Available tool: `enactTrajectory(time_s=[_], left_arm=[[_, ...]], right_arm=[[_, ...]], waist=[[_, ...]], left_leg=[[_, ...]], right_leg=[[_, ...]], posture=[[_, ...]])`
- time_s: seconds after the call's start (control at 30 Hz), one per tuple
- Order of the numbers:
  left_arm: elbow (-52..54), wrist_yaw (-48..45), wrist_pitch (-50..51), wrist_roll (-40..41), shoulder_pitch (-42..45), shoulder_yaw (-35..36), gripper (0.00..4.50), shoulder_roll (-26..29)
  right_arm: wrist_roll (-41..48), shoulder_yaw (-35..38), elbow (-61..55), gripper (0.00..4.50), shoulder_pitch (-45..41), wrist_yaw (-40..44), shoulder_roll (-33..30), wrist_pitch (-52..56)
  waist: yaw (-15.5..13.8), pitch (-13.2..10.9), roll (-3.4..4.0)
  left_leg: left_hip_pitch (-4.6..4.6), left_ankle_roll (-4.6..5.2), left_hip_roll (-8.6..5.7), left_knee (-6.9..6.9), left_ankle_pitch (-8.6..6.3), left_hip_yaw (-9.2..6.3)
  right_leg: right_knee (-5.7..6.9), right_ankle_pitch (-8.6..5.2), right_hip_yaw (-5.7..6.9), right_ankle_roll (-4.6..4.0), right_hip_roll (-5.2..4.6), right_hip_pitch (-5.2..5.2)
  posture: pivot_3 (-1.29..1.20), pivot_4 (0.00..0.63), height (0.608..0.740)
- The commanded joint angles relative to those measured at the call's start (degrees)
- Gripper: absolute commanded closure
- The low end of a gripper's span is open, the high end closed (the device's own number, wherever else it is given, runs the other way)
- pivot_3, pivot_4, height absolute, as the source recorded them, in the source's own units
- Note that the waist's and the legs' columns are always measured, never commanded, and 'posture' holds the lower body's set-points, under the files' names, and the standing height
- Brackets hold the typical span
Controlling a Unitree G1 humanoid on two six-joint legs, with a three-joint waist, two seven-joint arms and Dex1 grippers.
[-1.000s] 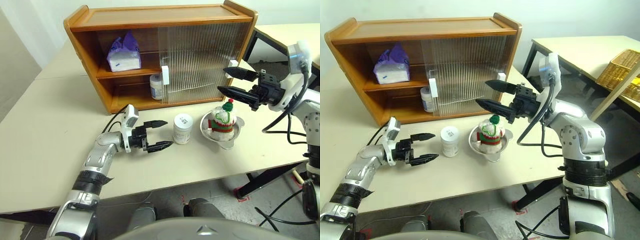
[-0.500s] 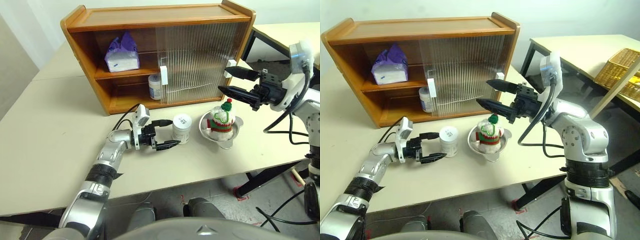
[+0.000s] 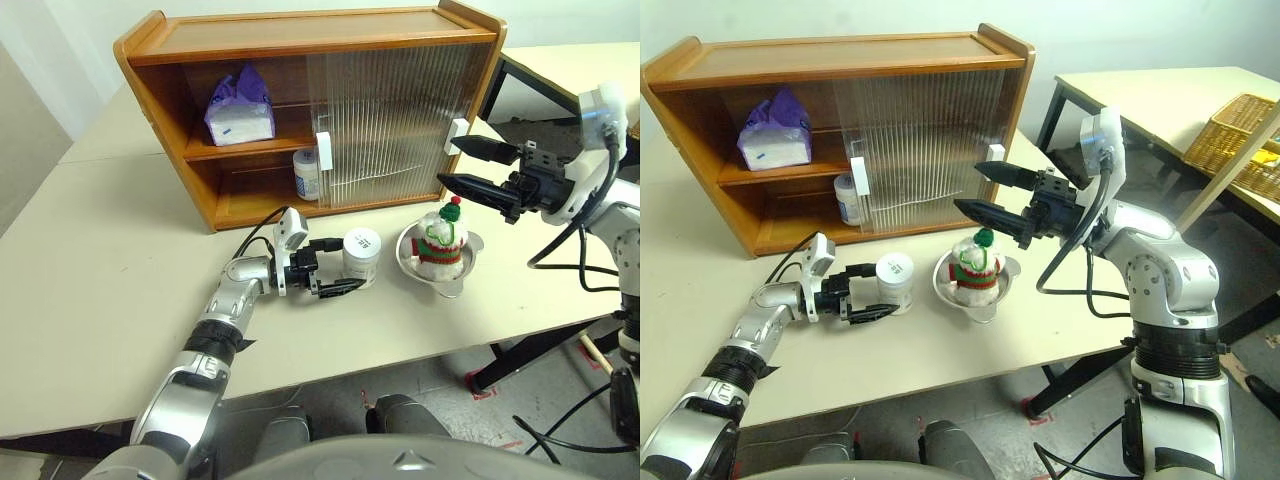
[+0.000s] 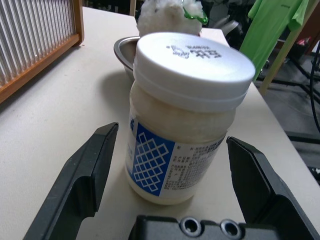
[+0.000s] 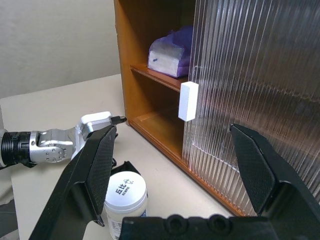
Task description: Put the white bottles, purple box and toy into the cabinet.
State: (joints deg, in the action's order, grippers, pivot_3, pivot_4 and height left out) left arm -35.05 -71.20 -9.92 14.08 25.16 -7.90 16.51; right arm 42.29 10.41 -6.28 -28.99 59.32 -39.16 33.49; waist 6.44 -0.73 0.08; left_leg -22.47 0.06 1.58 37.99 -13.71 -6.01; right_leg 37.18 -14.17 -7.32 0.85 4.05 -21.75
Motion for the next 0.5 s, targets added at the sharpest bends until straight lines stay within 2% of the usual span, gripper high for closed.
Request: enactTrajectory(time_s=[0.03, 0.13, 0.2, 0.23, 0.5], left_arm=[[-1.6, 0.4, -0.9, -1.3, 0.8, -0.4, 0.02, -0.2], [-3.2, 1.4, -1.8, -2.3, 1.4, -0.2, 0.65, -0.3], [-3.7, 2.1, -1.7, -2.0, 1.7, 0.3, 1.36, -0.6], [-3.8, 2.8, -1.1, -1.4, 1.9, 0.9, 1.47, -0.9], [-0.6, 6.1, 2.0, 1.7, 1.2, 4.9, 1.47, -1.5]], right_arm=[[0.3, 0.7, -1.0, 0.00, 0.3, -0.2, -0.4, 0.2], [0.3, 0.7, -1.0, 0.00, 0.2, -0.3, -0.4, 0.1], [0.3, 0.8, -0.9, 0.00, 0.3, -0.2, -0.5, 0.1], [0.3, 0.7, -0.9, 0.00, 0.3, -0.1, -0.5, 0.1], [0.1, 0.5, -0.5, 0.00, 0.1, 0.0, -0.3, -0.2]], waist=[[0.0, 0.0, 0.00], [0.1, 0.0, 0.00], [0.1, 0.0, 0.00], [0.1, 0.0, 0.00], [0.3, 0.0, 0.00]], left_leg=[[-0.01, 0.00, -0.02, 0.00, 0.00, 0.01], [-0.01, 0.00, -0.06, 0.00, 0.00, 0.01], [-0.01, 0.00, -0.08, 0.00, 0.00, 0.01], [-0.01, 0.00, -0.09, 0.01, 0.00, 0.00], [-0.02, 0.02, -0.13, 0.02, 0.01, 0.06]], right_leg=[[0.00, 0.00, 0.00, 0.01, -0.01, 0.00], [0.00, -0.01, 0.01, 0.06, -0.03, 0.00], [0.00, -0.01, 0.00, 0.08, -0.05, 0.01], [0.00, 0.00, -0.01, 0.09, -0.06, 0.01], [0.00, 0.02, 0.06, 0.14, -0.07, 0.00]], posture=[[-0.20, 0.006, 0.740], [-0.20, 0.006, 0.740], [-0.20, 0.006, 0.740], [-0.20, 0.006, 0.740], [-0.19, 0.006, 0.740]])
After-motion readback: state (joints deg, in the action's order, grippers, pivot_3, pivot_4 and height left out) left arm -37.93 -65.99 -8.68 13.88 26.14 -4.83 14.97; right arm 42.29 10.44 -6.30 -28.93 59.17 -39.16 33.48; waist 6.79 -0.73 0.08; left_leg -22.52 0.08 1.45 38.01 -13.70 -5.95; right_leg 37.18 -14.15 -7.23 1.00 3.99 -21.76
